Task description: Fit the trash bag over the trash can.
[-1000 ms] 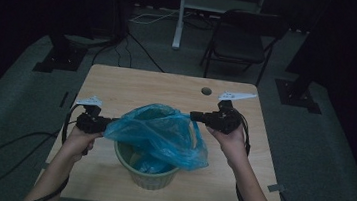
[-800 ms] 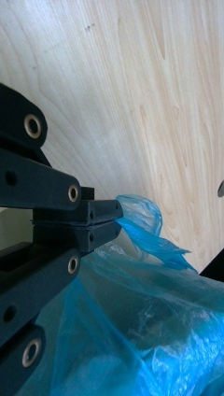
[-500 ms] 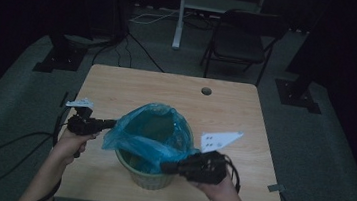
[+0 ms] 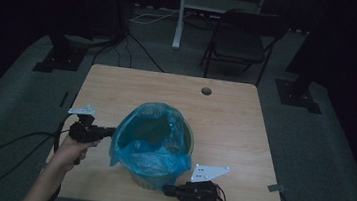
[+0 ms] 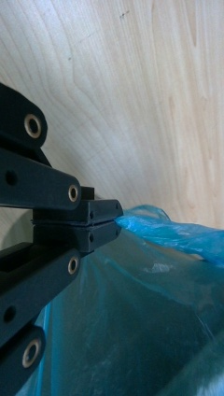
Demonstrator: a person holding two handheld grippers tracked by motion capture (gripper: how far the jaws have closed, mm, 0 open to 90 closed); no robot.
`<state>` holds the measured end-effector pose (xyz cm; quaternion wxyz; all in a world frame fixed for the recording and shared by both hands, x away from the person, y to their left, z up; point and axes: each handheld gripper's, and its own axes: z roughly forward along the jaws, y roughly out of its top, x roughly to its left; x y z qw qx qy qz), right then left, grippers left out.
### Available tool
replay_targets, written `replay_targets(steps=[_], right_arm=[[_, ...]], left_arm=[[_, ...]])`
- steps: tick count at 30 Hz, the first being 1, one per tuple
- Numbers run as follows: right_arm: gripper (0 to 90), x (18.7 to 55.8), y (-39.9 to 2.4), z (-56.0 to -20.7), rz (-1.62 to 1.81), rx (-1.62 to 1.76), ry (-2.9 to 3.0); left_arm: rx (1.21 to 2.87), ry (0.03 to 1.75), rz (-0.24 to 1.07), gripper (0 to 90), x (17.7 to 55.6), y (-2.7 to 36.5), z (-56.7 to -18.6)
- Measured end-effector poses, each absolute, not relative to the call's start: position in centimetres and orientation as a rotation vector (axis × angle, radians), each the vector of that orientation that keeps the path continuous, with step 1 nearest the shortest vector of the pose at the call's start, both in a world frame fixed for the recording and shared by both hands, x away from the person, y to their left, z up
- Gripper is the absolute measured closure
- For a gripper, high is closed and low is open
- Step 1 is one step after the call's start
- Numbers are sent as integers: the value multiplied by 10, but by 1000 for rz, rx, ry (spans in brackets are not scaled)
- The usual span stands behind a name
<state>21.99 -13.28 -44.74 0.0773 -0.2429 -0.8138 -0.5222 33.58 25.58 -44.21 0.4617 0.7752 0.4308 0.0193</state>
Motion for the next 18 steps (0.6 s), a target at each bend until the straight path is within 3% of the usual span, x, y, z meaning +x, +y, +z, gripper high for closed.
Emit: replay_targets(steps=[2, 18], right_arm=[[900, 229, -139, -458, -1535, -803, -2425], [900, 244, -178, -489, -1518, -1035, -2355]], left_arm=[[1930, 1087, 116, 900, 336, 254, -442], [2001, 1093, 36, 900, 348, 225, -476]])
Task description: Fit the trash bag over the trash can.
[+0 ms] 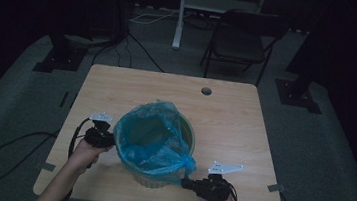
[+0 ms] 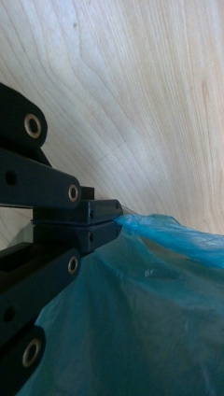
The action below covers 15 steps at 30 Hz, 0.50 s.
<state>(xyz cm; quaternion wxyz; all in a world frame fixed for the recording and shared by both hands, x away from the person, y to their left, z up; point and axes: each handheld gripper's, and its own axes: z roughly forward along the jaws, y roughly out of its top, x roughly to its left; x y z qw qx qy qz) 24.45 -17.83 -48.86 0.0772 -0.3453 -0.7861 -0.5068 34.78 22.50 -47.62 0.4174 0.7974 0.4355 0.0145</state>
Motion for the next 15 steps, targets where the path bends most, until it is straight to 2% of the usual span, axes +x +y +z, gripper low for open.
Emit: replay_targets(steps=[11, 14, 15], right_arm=[[900, 242, -194, -490, -1538, -1112, -2350], [900, 245, -193, -496, -1462, -1171, -2423], [900, 255, -196, -514, -1391, -1223, -2376]], left_arm=[[1963, 1107, -24, 889, 348, 219, -491], [1945, 1106, -24, 885, 345, 222, -490], [1950, 1107, -20, 885, 344, 225, -491]])
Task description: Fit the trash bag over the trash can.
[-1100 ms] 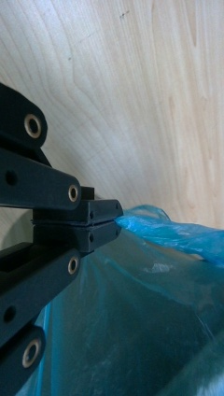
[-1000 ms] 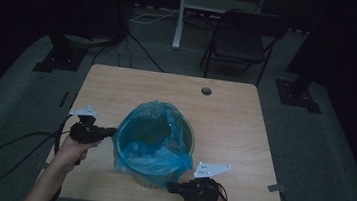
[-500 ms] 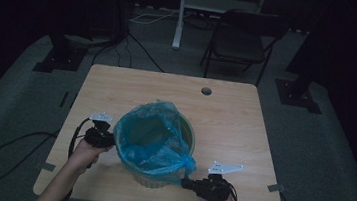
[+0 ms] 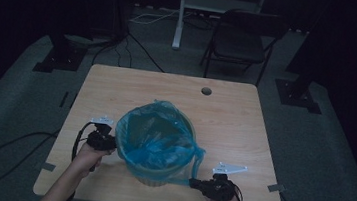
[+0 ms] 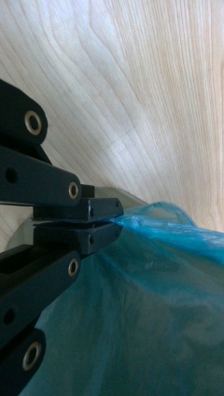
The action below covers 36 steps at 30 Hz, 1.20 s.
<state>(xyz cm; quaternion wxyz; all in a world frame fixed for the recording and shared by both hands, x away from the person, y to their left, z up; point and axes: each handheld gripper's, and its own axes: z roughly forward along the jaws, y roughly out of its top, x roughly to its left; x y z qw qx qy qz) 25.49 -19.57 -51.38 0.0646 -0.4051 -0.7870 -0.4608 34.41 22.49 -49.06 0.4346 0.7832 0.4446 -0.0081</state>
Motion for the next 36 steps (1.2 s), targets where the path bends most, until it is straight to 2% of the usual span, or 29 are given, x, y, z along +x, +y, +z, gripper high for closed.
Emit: replay_targets(steps=[6, 7, 8, 14, 16, 17, 18, 25, 27, 28, 29, 31, 36], right_arm=[[900, 266, -195, -523, -1344, -1244, -2365], [804, 268, -196, -519, -1341, -1232, -2350], [762, 268, -198, -516, -1353, -1240, -2353], [648, 273, -230, -457, -1641, -1259, -2265], [648, 273, -230, -457, -1641, -1259, -2265], [579, 289, -234, -419, -1774, -1237, -2284], [559, 298, -231, -409, -1791, -1225, -2290], [512, 368, -184, -372, -1774, -1100, -2272], [567, 382, -168, -370, -1736, -1104, -2318], [633, 389, -162, -370, -1705, -1106, -2338], [755, 394, -157, -370, -1672, -1097, -2355], [899, 399, -154, -369, -1691, -1123, -2361], [900, 407, -148, -369, -1680, -1170, -2433]], left_arm=[[1974, 1185, -2, 887, 346, 230, -501], [1953, 1181, -8, 888, 346, 232, -502], [1956, 1183, -8, 888, 345, 234, -503], [1947, 1192, 0, 891, 344, 241, -503], [1950, 1199, 8, 892, 345, 241, -503], [1974, 1197, 18, 898, 345, 241, -503], [1985, 1204, 30, 897, 345, 239, -504], [1984, 1199, 12, 896, 346, 236, -506], [1974, 1188, -2, 896, 346, 238, -505], [1976, 1187, 4, 896, 345, 239, -504], [1975, 1185, 13, 896, 345, 240, -503], [1965, 1182, 3, 896, 344, 243, -502], [1980, 1204, 14, 897, 343, 247, -504]])
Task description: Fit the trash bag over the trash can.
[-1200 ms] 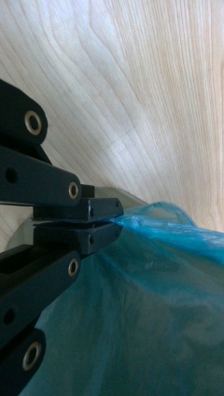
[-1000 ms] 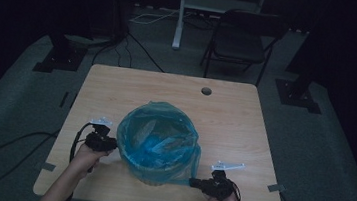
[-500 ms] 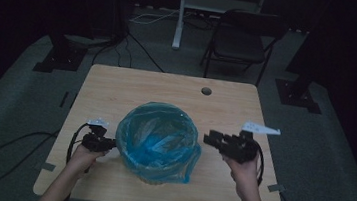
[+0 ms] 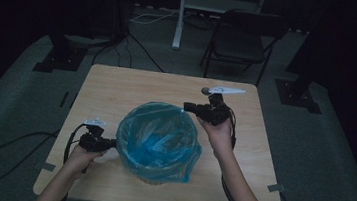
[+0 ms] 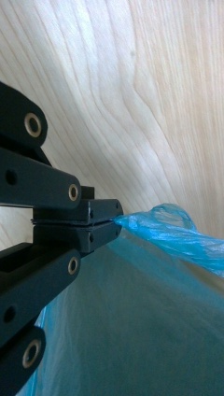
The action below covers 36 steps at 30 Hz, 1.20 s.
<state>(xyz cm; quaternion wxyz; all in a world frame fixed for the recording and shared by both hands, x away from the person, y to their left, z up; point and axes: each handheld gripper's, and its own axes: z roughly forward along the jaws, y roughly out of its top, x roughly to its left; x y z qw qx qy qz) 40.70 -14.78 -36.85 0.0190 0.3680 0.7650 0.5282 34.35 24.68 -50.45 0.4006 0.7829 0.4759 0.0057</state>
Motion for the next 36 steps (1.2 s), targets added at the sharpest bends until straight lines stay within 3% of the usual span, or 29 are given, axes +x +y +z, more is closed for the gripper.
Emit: replay_targets(steps=[7, 18, 23, 25, 26, 27, 30, 33, 36], right_arm=[[900, 425, -145, -385, 1551, 1226, 2383], [900, 450, -133, -467, 1409, 1440, 2506], [895, 454, -134, -483, 1373, 1505, 2506], [732, 453, -138, -477, 1399, 1504, 2473], [706, 453, -141, -473, 1418, 1503, 2464], [628, 452, -145, -468, 1433, 1501, 2452], [470, 448, -158, -454, 1455, 1507, 2378], [384, 443, -177, -445, 1505, 1524, 2308], [325, 437, -192, -442, 1512, 1529, 2259]], left_arm=[[2021, 1215, 12, 896, 345, 242, -513], [2075, 1207, -1, 895, 345, 237, -522], [2055, 1204, 31, 865, 342, 240, -517], [2042, 1177, 51, 814, 338, 242, -513], [2023, 1172, 58, 799, 336, 243, -510], [2002, 1162, 69, 713, 335, 246, -508], [1961, 1183, 95, 637, 331, 255, -506], [1926, 1207, 107, 610, 327, 267, -507], [1882, 1237, 107, 498, 322, 279, -509]])
